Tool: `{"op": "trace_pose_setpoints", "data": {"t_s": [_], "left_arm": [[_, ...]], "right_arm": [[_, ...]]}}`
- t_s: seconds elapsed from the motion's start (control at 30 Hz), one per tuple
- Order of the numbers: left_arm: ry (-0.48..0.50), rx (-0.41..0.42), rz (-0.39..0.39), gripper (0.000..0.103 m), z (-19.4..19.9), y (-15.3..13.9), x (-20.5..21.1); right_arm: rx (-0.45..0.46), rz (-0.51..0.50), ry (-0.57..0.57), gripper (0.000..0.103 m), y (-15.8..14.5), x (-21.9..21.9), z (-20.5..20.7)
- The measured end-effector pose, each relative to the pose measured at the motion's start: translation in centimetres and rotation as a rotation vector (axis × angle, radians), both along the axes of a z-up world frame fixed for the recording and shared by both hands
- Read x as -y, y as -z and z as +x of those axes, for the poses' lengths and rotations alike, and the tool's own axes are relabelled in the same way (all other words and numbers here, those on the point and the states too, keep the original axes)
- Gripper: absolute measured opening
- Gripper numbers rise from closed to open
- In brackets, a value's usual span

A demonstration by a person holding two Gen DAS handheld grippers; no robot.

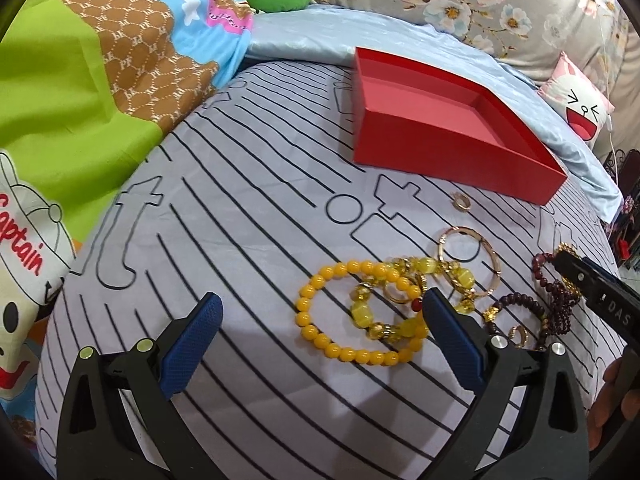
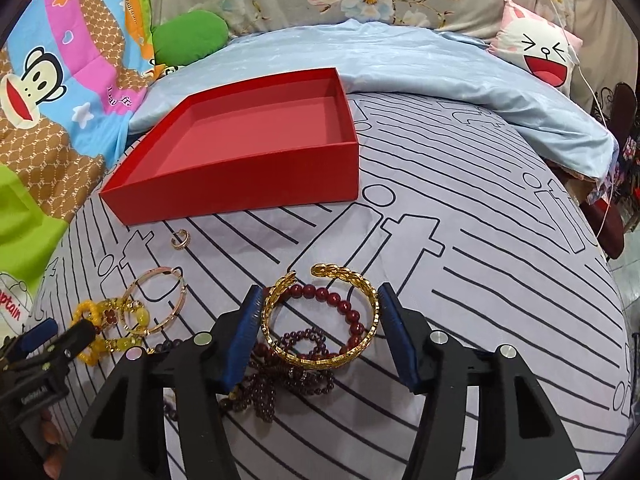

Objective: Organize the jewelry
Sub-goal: 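Move right tool to the gold twisted bangle while left tool approaches the orange bead bracelet, then close right tool on the gold twisted bangle while left tool grasps the orange bead bracelet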

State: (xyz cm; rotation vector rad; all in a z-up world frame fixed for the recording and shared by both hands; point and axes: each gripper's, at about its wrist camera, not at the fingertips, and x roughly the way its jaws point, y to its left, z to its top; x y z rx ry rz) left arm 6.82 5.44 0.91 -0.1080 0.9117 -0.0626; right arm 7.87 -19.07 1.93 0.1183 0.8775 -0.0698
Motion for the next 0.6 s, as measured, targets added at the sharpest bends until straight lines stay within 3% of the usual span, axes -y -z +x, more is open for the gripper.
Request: {"op": "trace_pose_setpoints", "data": {"t_s": [0.33, 0.6], "left_arm": [[-0.024, 0.009, 0.034, 0.093, -0.1, -0.4, -1.5], [-0.001, -0.009, 0.079, 0.067, -0.4, 0.4, -2.6]], "right_arm": [[0.006, 0.001, -0.012, 0.056, -0.4, -0.5, -0.6], [0.005, -0.001, -0.026, 0.056, -0.5, -1.1, -0.9]]}}
